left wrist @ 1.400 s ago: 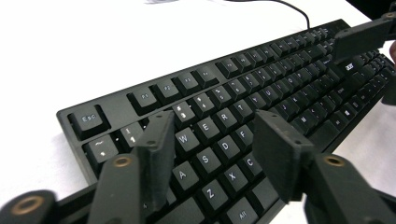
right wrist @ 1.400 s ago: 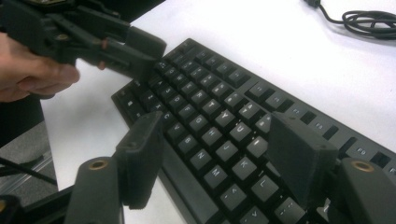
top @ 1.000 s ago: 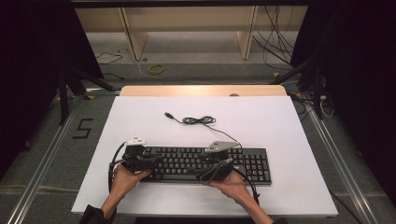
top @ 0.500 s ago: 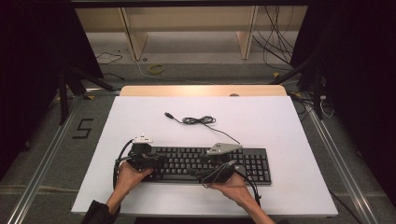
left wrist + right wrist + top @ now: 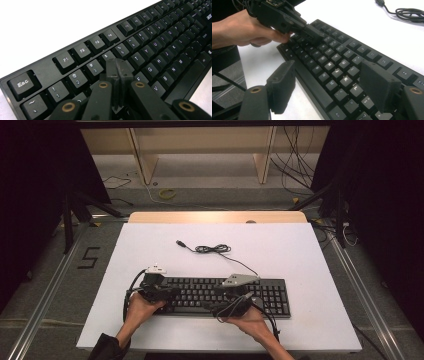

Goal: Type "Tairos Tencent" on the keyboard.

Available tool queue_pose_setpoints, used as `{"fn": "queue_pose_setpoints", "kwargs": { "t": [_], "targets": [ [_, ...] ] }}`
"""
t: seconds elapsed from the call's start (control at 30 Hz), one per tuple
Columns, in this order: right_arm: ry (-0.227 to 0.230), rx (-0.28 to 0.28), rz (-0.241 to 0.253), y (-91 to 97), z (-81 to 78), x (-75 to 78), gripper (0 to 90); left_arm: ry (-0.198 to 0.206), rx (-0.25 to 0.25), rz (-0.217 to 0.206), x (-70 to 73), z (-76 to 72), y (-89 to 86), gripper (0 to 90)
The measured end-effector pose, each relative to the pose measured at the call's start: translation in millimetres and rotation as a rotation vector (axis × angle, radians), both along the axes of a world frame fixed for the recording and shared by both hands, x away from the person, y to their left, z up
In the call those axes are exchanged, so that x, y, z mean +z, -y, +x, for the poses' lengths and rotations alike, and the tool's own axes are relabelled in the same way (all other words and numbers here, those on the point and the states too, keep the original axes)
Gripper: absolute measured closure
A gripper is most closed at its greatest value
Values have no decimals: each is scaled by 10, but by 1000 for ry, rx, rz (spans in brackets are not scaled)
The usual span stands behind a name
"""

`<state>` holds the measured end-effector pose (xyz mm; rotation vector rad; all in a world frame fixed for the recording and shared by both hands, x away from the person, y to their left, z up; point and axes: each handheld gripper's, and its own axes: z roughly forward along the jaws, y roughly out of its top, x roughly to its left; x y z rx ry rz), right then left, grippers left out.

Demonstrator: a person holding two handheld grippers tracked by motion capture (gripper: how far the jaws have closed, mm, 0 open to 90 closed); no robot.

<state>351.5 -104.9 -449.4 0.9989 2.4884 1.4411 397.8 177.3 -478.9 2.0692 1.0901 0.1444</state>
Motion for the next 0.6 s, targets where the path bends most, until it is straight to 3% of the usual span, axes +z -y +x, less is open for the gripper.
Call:
{"fn": "queue_pose_setpoints", "kwargs": {
  "t": [0.23,0.6],
  "targets": [
    [0,-5,1,3,-1,3,300,4,1,-15,24,-12,-15,887],
    [-3,-4,2,-8,10,-8,303,22,9,-81,124,-67,-82,720]
  ]
}}
